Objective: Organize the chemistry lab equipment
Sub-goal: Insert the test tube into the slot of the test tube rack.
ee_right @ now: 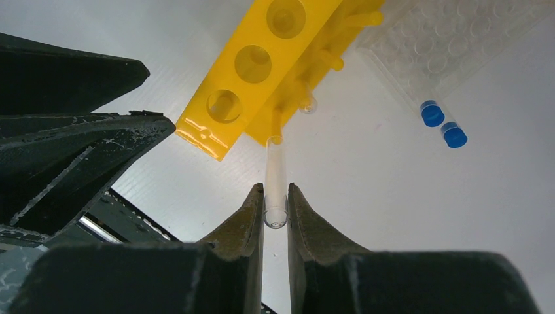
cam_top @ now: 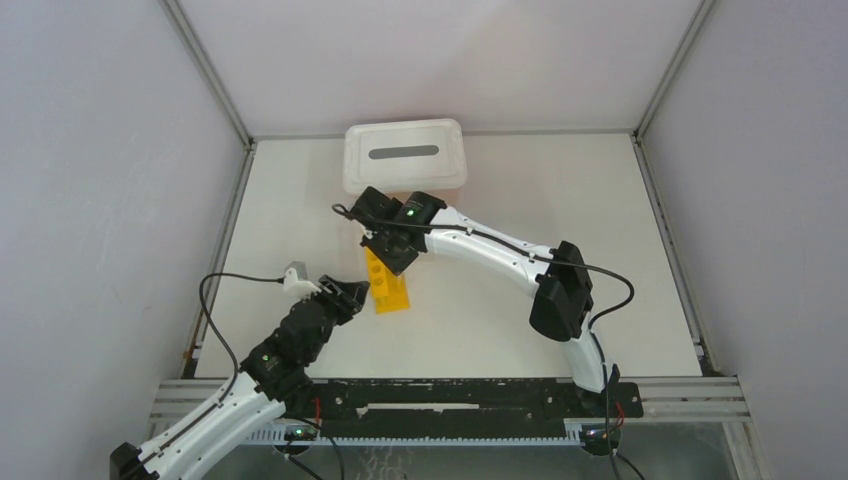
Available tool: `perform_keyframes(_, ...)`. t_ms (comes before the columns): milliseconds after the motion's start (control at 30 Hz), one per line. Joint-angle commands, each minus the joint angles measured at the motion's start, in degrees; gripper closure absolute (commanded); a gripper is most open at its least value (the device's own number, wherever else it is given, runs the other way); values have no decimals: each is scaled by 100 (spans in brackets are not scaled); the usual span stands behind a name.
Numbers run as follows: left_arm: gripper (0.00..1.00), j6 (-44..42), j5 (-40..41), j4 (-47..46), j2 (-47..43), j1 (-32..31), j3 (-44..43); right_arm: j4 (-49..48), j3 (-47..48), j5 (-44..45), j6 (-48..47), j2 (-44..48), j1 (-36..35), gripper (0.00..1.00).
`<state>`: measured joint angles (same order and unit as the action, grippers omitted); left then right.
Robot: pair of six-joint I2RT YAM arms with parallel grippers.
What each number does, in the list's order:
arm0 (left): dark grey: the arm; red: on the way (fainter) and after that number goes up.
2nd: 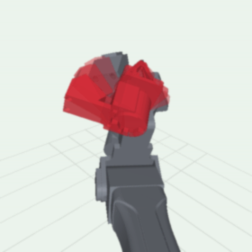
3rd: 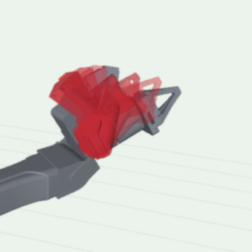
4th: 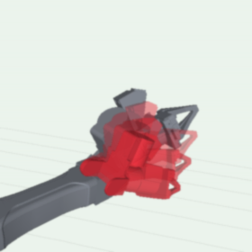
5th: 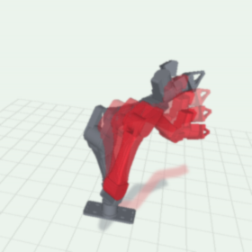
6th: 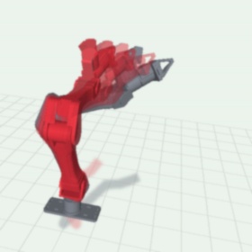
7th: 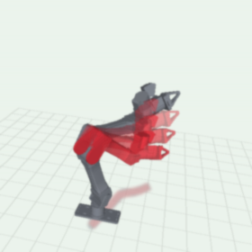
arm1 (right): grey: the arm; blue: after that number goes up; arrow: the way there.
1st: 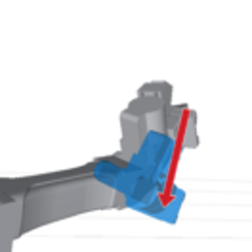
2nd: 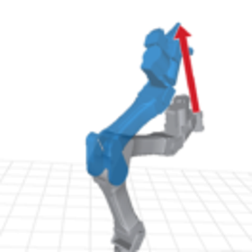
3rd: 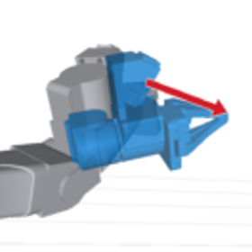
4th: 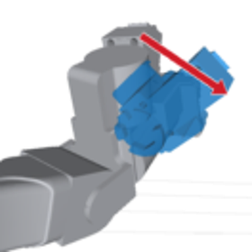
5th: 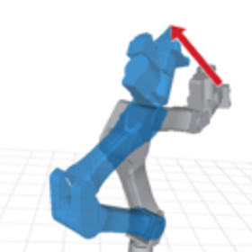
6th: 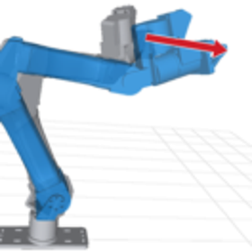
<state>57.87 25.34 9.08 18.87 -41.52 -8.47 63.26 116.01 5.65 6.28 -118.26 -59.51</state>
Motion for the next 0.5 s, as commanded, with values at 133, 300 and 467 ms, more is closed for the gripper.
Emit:
perform_keyframes(133,47,-144,37,-214,-31,-19,-346,-77,265,-50,13,-39,-1,89)
perform_keyframes(300,47,-135,23,-239,6,-16,-339,-82,278,-72,4,-65,22,89)
perform_keyframes(467,47,-135,-1,-300,51,-14,-315,-34,332,-90,-13,-117,35,88)
